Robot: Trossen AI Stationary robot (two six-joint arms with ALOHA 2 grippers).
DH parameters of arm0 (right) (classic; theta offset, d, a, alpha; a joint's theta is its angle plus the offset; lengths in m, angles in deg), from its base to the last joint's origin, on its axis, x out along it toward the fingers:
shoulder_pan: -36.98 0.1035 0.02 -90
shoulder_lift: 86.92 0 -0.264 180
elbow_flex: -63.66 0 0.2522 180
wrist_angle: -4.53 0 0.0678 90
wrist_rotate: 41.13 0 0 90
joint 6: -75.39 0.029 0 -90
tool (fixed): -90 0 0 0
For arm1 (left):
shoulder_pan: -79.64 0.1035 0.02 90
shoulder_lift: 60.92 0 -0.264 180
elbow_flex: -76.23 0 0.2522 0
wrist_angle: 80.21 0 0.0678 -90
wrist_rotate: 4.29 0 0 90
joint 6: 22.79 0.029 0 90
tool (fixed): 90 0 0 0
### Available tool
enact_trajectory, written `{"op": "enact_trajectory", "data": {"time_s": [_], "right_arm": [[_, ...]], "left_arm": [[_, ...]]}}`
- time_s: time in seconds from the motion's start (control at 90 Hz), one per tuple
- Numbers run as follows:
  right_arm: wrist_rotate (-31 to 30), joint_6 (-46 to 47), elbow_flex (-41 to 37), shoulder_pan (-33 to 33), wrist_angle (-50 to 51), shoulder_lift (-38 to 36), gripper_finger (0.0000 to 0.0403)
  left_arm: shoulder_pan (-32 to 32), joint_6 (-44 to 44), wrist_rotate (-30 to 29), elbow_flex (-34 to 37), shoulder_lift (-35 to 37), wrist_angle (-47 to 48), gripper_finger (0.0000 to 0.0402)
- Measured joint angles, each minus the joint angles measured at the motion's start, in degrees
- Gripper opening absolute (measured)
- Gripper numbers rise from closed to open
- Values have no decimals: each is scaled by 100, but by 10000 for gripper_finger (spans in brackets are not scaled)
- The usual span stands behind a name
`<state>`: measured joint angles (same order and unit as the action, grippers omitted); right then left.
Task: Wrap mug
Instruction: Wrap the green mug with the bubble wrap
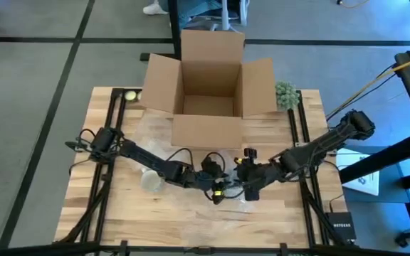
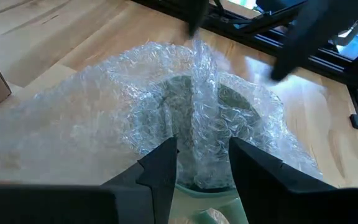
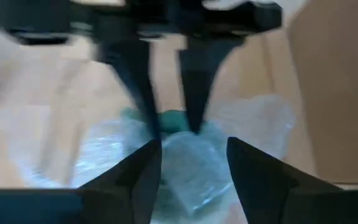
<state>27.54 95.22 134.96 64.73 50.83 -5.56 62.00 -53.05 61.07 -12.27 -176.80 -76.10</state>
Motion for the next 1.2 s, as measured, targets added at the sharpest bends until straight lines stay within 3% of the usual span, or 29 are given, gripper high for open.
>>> {"op": "enact_trajectory", "data": {"time_s": [0.211, 0.511, 0.756, 1.2], "right_arm": [[126, -69, -4, -3, -20, 413, 117], [143, -80, -4, -246, -33, 950, 7], [454, -101, 10, -346, -322, 1381, 6], [535, -131, -4, -344, -411, 1373, 6]], "left_arm": [[0, 2, -7, 0, 0, 0, 131], [0, 20, -4, 0, 2, 2, 131], [-22, 22, 45, 7, 121, 107, 131], [-24, 94, 143, 13, 199, 182, 131]]}}
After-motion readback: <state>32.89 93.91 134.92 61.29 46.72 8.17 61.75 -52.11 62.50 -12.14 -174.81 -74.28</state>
